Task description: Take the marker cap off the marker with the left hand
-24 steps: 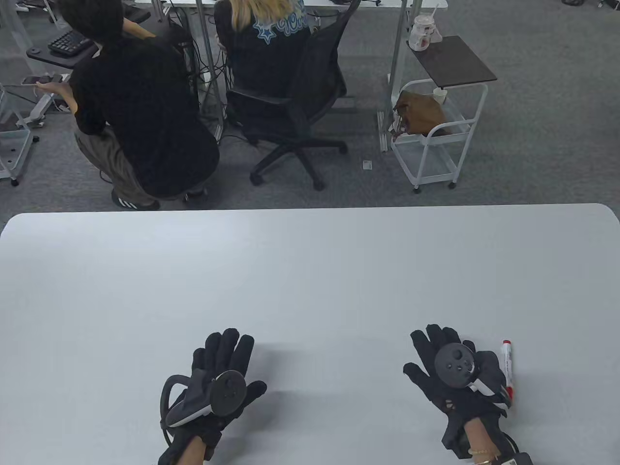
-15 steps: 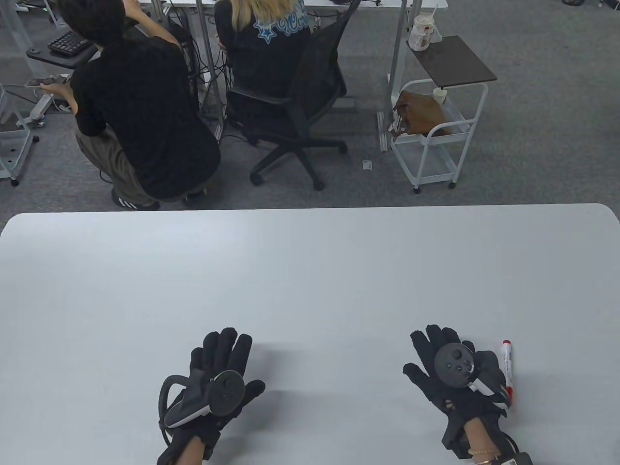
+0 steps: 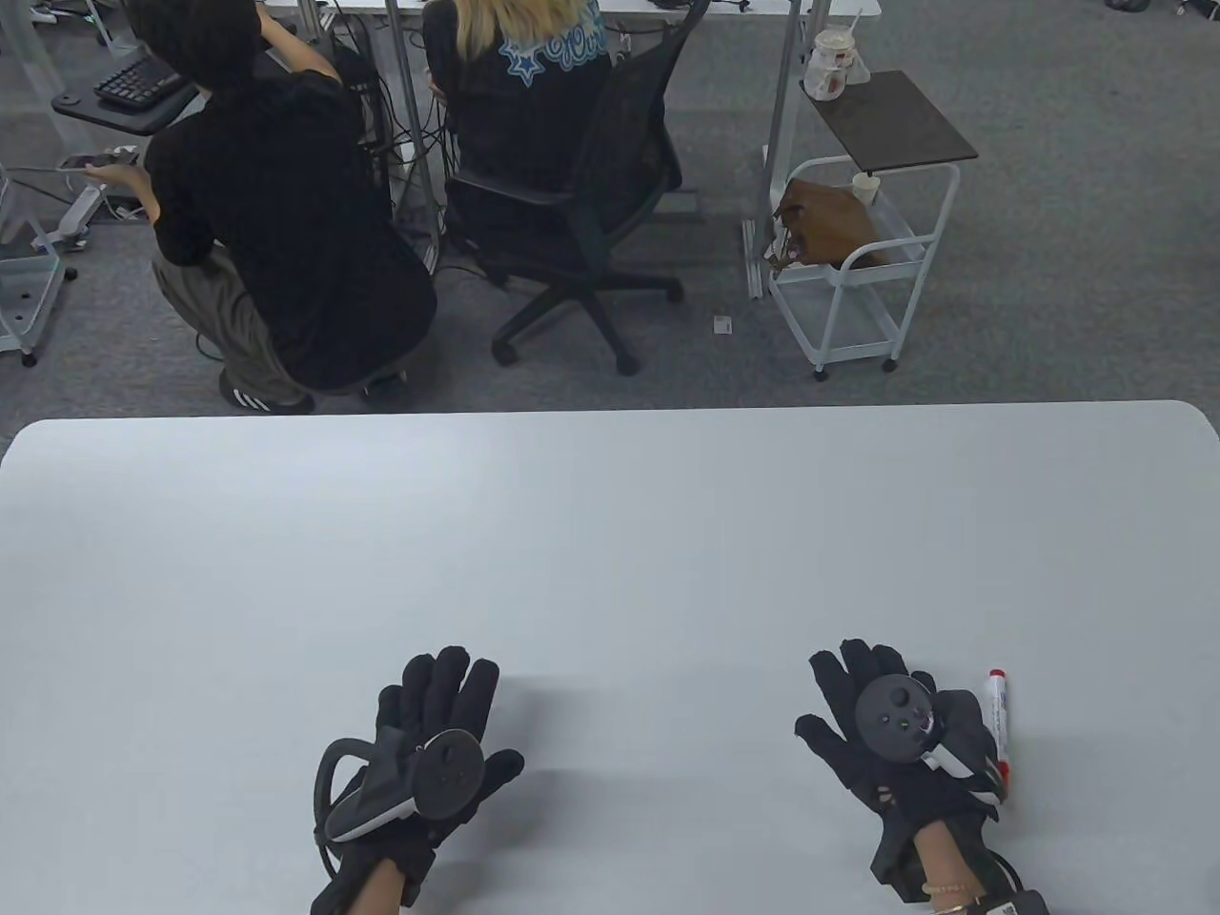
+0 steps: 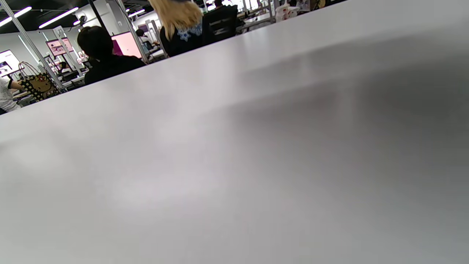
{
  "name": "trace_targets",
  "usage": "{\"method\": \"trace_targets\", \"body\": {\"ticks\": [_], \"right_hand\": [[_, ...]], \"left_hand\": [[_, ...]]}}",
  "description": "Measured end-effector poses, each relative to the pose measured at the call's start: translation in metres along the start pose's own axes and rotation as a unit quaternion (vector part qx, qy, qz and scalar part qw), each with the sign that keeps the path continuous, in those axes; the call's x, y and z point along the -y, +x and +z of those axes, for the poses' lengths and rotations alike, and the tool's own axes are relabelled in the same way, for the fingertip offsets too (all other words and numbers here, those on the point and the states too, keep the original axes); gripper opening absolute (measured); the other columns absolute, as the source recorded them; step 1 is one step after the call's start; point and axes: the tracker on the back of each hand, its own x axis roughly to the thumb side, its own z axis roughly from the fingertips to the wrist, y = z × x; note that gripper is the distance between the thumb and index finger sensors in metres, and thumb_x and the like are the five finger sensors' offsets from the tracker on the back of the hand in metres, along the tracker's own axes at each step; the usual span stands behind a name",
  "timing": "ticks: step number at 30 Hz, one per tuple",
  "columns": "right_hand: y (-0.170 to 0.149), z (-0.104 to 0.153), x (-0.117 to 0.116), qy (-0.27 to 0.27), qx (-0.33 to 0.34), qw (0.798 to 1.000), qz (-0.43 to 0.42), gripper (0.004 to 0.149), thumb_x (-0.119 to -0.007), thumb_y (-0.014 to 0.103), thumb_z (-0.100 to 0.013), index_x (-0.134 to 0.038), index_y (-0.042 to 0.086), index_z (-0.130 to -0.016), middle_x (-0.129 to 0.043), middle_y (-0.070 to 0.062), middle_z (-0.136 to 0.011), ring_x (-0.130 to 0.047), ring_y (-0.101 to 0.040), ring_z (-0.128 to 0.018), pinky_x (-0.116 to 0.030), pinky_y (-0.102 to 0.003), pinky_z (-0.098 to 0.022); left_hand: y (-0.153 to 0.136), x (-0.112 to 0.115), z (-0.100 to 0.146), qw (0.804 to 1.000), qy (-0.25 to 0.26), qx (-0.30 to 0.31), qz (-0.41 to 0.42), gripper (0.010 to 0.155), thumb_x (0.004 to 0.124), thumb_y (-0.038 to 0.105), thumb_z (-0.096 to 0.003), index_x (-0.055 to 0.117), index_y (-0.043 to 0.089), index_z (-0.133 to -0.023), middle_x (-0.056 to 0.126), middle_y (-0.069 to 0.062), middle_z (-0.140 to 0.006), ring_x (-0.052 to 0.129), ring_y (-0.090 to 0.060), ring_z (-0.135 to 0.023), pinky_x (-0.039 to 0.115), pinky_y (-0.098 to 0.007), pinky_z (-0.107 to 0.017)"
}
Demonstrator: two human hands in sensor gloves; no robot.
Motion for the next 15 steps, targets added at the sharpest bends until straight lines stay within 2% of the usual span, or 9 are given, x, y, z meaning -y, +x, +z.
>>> {"method": "trace_targets", "body": {"ticks": [5, 10, 13, 15], "right_hand": [[-0.009, 0.0, 0.005, -0.001, -0.025, 1.0, -0.005, 0.076, -0.054, 0.066, -0.047, -0.033, 0.035, -0.113, -0.024, -0.01, -0.12, -0.018, -0.04, -0.11, -0.019, -0.061, -0.076], [-0.036, 0.006, 0.036, -0.023, -0.13, 0.991, -0.015, 0.079, -0.057, 0.065, -0.046, -0.029, 0.036, -0.113, -0.018, -0.009, -0.12, -0.011, -0.04, -0.11, -0.014, -0.062, -0.077], [-0.057, 0.018, 0.06, -0.076, -0.177, 0.98, -0.048, 0.079, -0.062, 0.063, -0.045, -0.031, 0.037, -0.112, -0.018, -0.006, -0.121, -0.011, -0.039, -0.111, -0.013, -0.061, -0.078], [-0.079, 0.025, 0.073, -0.111, -0.222, 0.964, -0.096, 0.077, -0.063, 0.061, -0.047, -0.03, 0.037, -0.112, -0.017, -0.006, -0.12, -0.011, -0.038, -0.111, -0.014, -0.06, -0.079]], "left_hand": [[0.001, -0.001, 0.0, 1.0, 0.0, 0.002, 0.0, 0.089, 0.043, 0.07, -0.0552, 0.002, 0.02, -0.117, 0.006, -0.025, -0.124, 0.022, -0.059, -0.112, 0.028, -0.069, -0.076], [0.003, -0.004, 0.001, 1.0, 0.006, 0.005, 0.0, 0.089, 0.044, 0.07, -0.0552, 0.002, 0.021, -0.117, 0.007, -0.024, -0.124, 0.019, -0.059, -0.113, 0.028, -0.069, -0.076], [0.003, -0.004, 0.001, 1.0, -0.004, -0.001, -0.004, 0.089, 0.045, 0.07, -0.0553, 0.002, 0.021, -0.117, 0.007, -0.025, -0.124, 0.019, -0.059, -0.113, 0.028, -0.069, -0.076], [0.003, -0.004, 0.002, 1.0, -0.007, -0.002, -0.004, 0.09, 0.045, 0.07, -0.0553, 0.002, 0.021, -0.117, 0.007, -0.025, -0.124, 0.022, -0.059, -0.112, 0.028, -0.069, -0.076]]}}
